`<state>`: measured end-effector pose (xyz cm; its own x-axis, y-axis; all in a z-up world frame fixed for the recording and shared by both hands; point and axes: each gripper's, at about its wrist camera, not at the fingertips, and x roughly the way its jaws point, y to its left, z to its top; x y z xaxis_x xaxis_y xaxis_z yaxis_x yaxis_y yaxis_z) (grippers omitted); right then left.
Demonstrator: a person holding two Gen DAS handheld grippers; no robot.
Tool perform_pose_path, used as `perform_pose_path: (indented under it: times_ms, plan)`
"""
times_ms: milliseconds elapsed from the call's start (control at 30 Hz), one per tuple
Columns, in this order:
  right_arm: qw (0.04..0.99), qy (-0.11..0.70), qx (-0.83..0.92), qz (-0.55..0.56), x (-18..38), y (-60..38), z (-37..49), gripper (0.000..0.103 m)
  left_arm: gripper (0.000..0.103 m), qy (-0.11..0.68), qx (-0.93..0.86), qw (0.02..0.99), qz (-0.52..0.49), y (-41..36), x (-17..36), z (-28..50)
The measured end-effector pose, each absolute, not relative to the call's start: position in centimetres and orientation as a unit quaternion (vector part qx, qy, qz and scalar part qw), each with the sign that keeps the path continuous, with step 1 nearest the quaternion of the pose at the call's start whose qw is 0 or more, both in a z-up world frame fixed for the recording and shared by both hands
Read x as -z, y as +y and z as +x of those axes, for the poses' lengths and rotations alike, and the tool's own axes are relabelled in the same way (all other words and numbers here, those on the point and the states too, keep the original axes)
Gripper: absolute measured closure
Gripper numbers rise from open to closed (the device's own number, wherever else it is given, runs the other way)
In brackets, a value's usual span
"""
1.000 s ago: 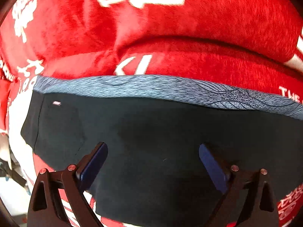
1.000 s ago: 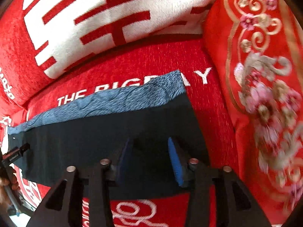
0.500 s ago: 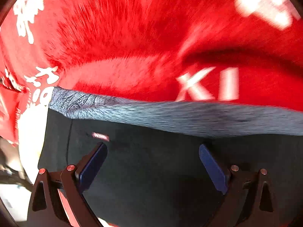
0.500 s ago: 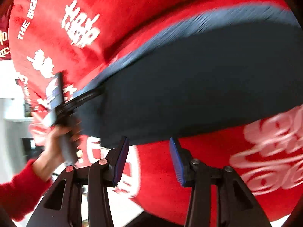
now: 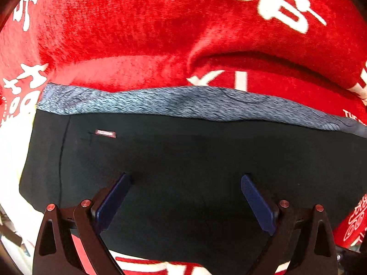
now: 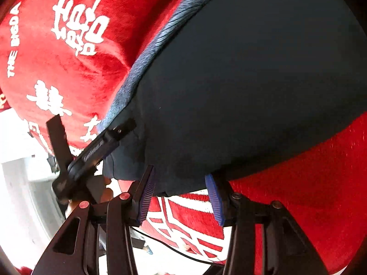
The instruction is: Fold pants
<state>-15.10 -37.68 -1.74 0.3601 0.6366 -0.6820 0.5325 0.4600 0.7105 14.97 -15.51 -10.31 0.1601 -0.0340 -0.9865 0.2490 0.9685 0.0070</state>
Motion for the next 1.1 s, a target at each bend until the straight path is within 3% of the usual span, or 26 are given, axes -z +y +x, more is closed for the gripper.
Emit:
perform_pose_path:
  times_ms: [67, 133, 267, 367, 500, 567, 600, 633, 967, 1000, 1100]
  plan:
    - [0.634, 0.565, -0.021, 0.528, 1.8, -37.8, -15.0, 0.056, 0.005, 0.644, 0.101, 0.754, 0.087, -16.1, 10.5, 14.4]
    - [0.653, 0.569, 0.001, 0.500, 0.5, -38.2, -14.8, 0.093, 0.005, 0.642, 0.109, 0.752, 0.099, -16.7, 10.6, 13.6]
    - [0.700, 0.568, -0.007, 0.432, -1.7, -36.9, -14.6, 0.094, 0.005, 0.638, 0.128, 0.748, 0.130, -18.5, 10.4, 10.2]
    - [0.683, 0.599, 0.011, 0.419, 0.1, -36.4, -16.3, 0.095, 0.004, 0.619, 0.129, 0.762, 0.136, -18.3, 10.8, 7.4]
    - [0.692, 0.621, -0.020, 0.367, -1.7, -36.2, -16.8, 0.093, 0.005, 0.646, 0.123, 0.744, 0.114, -17.7, 10.6, 7.5]
    - [0.719, 0.615, -0.025, 0.323, -3.4, -37.1, -16.8, 0.077, 0.005, 0.645, 0.128, 0.746, 0.107, -17.6, 9.4, 8.1]
    - [0.732, 0.607, -0.020, 0.309, -4.2, -37.6, -16.3, 0.060, 0.005, 0.632, 0.133, 0.756, 0.104, -17.7, 8.8, 8.9]
    - [0.747, 0.594, -0.010, 0.298, -5.0, -38.5, -15.4, 0.051, 0.005, 0.622, 0.135, 0.764, 0.105, -18.0, 8.2, 9.5]
    - [0.771, 0.584, 0.044, 0.249, -2.2, -43.9, -3.8, 0.052, 0.005, 0.601, 0.127, 0.781, 0.112, -22.9, 9.8, 16.2]
    - [0.767, 0.595, 0.046, 0.235, -1.4, -44.0, -3.2, 0.056, 0.005, 0.607, 0.121, 0.777, 0.119, -23.3, 10.6, 16.2]
    - [0.776, 0.595, 0.072, 0.198, -0.4, -44.9, -2.4, 0.093, 0.000, 0.606, 0.114, 0.781, 0.102, -23.2, 11.8, 16.5]
